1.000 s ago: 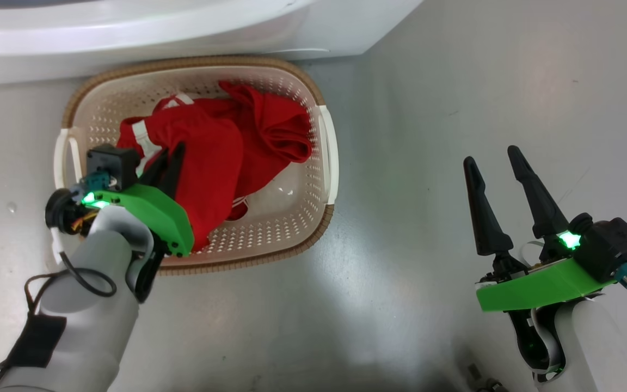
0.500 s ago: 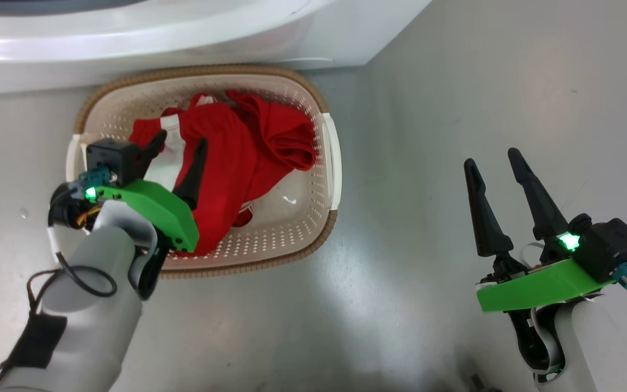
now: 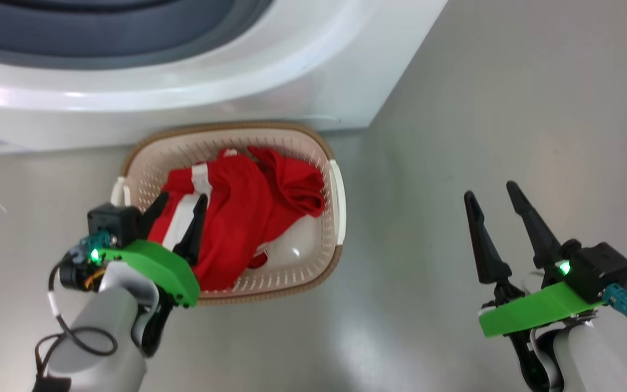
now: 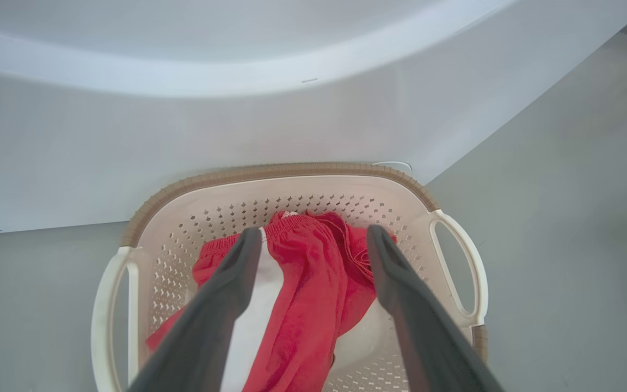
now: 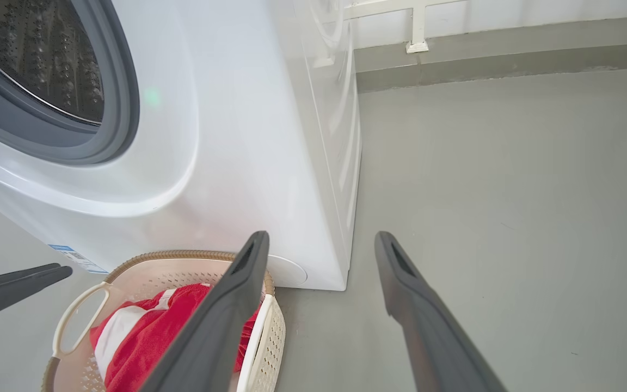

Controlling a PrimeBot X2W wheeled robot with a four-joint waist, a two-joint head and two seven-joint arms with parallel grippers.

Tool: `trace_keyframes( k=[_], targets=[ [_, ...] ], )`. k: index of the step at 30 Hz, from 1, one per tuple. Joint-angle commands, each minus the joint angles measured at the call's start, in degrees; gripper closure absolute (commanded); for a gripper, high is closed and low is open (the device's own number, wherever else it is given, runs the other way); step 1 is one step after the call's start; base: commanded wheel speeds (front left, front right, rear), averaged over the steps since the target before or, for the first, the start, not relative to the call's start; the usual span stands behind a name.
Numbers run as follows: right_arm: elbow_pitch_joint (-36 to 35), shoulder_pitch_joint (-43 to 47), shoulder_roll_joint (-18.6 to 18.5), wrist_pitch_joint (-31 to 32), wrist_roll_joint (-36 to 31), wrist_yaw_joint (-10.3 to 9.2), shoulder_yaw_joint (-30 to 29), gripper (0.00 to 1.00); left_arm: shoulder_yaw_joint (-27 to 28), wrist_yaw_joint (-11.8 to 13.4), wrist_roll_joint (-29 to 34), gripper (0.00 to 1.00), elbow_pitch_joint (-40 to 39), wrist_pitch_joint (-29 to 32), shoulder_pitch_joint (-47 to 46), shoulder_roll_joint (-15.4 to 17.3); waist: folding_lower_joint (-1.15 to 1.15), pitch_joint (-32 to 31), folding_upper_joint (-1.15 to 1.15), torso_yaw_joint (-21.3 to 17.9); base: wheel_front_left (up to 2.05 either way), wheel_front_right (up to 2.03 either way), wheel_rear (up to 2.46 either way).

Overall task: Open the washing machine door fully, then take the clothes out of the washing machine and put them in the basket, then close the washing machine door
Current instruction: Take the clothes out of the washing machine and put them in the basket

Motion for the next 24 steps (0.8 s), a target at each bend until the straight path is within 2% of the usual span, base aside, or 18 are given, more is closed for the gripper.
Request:
trace_keyframes(
  k=[1,12,24],
  targets=[
    [-0.83,1.74,-0.08,-0.36,-0.2,0.35,1.06,0.0,2.32,-0.32,0.86,0.0,-1.58,-0.3,2.31,1.92,0.0,-5.37,0.0,1.03,0.0,0.0,0.0],
    [0.81,6.69,-0.08,-0.36,-0.9,0.35,0.41,0.0,10.07,-0.32,6.99,0.0,-9.89,-0.3,12.01,0.85,0.0,-15.84,0.0,2.5,0.0,0.0,0.0],
    [1.25,12.14,-0.08,-0.36,-0.66,0.35,-0.94,0.0,18.67,-0.32,14.01,0.0,-21.6,-0.3,23.43,-0.02,0.0,-23.72,0.0,3.09,0.0,0.0,0.0]
  ],
)
